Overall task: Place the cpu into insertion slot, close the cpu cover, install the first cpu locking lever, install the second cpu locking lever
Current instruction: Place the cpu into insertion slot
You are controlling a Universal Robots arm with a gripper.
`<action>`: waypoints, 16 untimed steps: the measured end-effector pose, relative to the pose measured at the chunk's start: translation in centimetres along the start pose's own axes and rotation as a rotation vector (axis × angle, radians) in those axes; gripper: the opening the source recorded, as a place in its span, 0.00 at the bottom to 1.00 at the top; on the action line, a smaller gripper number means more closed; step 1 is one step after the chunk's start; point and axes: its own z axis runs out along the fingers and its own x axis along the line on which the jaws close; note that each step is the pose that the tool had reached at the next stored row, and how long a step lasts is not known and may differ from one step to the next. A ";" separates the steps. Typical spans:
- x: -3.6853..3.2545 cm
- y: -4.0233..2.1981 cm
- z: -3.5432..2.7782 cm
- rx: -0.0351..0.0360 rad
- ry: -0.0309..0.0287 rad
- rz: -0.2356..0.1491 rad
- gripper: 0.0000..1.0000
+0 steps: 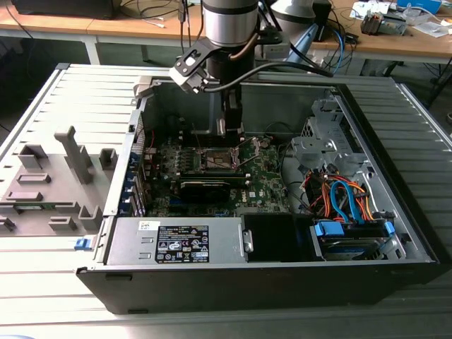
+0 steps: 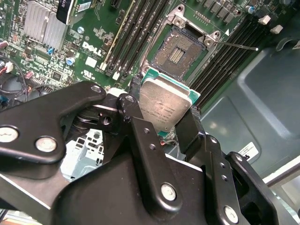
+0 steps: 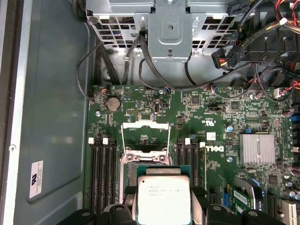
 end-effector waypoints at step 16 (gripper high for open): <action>0.00 -0.29 0.84 0.0000 0.0000 0.000 0.55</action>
